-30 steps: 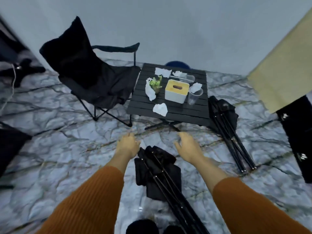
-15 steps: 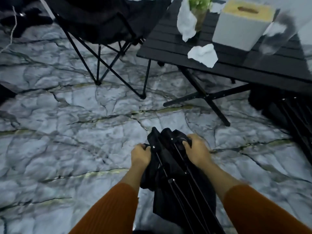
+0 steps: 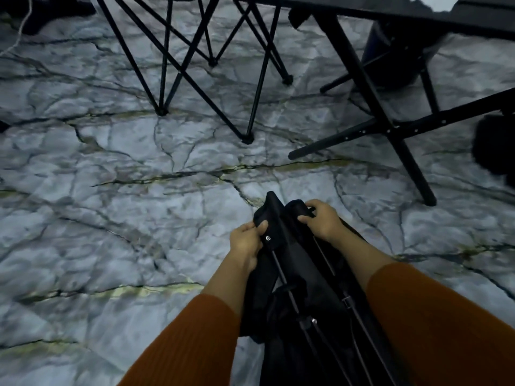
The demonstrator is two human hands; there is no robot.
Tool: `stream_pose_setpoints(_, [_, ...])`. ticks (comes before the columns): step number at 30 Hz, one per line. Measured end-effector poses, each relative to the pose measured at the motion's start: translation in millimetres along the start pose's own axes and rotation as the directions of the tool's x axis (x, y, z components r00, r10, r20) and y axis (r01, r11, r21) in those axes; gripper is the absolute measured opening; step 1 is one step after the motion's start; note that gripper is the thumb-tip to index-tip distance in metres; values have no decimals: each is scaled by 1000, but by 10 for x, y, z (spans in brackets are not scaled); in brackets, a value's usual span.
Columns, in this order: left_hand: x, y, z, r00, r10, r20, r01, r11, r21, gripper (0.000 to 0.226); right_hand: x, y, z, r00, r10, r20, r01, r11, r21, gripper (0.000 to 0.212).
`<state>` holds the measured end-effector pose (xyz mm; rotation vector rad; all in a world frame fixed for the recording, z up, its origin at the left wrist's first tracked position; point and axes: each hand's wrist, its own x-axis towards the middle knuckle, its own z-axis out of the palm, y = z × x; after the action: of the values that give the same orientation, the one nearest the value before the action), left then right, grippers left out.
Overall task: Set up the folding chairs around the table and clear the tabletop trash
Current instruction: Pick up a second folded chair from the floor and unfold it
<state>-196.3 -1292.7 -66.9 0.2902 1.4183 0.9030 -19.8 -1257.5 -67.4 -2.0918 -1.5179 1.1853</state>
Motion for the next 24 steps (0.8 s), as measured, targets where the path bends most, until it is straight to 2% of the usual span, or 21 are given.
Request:
stream_pose_setpoints(6, [-271,172,54,998,13,-58,-17,997,-76,28,-84,-148,-152,999,41,26,-45,984,172,39])
stream_pose_setpoints(9, [-687,426,112,998,14,-62,-19,996,-83,17,-432,-406,-405,999,34,24,-39,966,257,42])
stream_pose_setpoints(13, [-1494,842,184,1000,7,11,-6,998,-62,16,-1114,-839,-937,998,57,15,-59,941,333,41])
stream_pose_setpoints(19, [-2843,1354,359,986,-31,166,25,999,39,13,-2416,-1398,-1861,996,84,-10,-76,935,348,25])
stream_pose_setpoints(24, [-3856,1667,697,966,17,259,-46,993,105,9,-3383,-1703,-2589,993,66,-99,-32,947,318,23])
